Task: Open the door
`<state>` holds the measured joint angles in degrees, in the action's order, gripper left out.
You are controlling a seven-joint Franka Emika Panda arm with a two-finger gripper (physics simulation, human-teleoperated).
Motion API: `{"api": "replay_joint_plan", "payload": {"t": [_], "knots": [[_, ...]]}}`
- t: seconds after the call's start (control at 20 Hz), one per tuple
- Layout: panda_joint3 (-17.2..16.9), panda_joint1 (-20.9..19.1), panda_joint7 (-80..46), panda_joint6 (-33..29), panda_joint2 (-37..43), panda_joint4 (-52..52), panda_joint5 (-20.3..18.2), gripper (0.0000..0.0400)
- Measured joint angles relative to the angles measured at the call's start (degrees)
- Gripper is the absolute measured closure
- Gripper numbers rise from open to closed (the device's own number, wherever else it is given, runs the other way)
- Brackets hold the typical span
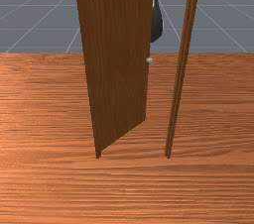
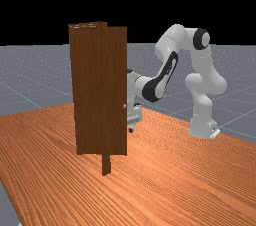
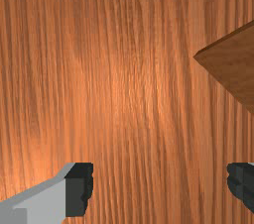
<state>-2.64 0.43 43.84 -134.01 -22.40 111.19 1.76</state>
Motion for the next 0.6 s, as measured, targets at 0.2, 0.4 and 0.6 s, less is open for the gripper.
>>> {"api": "replay_joint_plan", "payload": {"t": [0.2,0.4,0.6], "knots": [[0.00,0.00,0.00,0.00,0.00,0.00,0.00,0.0346],[0.89,-0.99,2.19,-0.93,1.06,1.81,-2.34,0.0393],[1.37,-2.23,8.23,-5.19,11.93,17.94,-8.42,0.0399]]}}
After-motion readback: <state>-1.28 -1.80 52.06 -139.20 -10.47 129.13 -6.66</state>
